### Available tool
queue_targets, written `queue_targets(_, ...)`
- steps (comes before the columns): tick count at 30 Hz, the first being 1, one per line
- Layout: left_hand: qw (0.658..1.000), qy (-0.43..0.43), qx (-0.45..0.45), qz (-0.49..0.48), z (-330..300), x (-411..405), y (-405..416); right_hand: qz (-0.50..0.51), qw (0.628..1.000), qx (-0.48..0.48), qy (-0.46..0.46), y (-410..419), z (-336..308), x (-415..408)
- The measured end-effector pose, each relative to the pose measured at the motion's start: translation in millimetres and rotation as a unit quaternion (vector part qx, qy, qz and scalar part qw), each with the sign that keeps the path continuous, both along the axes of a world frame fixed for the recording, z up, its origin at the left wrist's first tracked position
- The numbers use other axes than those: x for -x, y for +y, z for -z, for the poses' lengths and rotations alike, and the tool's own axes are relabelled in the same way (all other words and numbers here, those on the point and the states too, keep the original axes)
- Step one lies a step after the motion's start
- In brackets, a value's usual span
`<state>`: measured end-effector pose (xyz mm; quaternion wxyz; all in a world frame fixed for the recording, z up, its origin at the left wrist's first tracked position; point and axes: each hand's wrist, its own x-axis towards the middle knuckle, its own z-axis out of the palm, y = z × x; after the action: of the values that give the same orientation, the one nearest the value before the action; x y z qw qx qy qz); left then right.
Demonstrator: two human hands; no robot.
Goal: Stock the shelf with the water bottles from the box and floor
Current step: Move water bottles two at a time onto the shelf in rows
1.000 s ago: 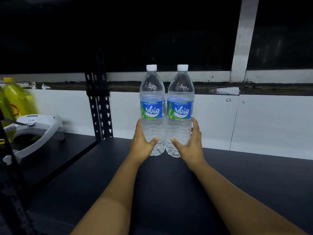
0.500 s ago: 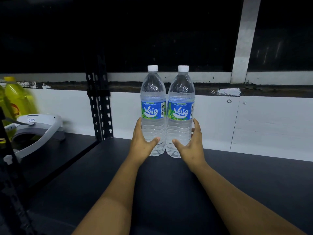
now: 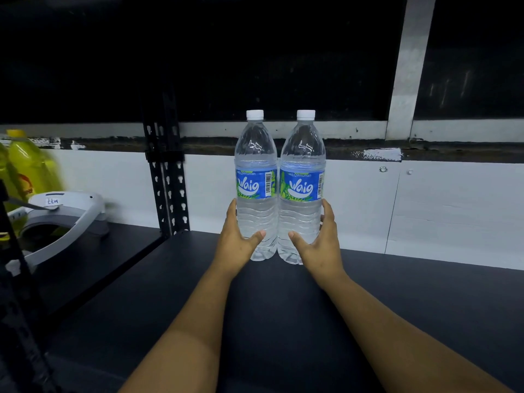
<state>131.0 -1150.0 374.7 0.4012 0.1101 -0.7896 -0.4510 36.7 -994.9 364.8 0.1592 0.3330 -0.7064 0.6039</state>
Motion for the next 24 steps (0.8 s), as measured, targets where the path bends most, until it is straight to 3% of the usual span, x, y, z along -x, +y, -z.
queue_targets(10, 0.999, -0.012, -0.036, -0.006, 3.2, 2.3, -3.2, 0.0, 1.0, 0.014, -0.012, -0.4, 0.3, 3.0)
queue_targets(24, 0.999, 0.002, 0.024, -0.04, 5.2, 1.2, 0.4, -0.003, 1.0, 0.009, 0.021, 1.1, 2.0, 1.4)
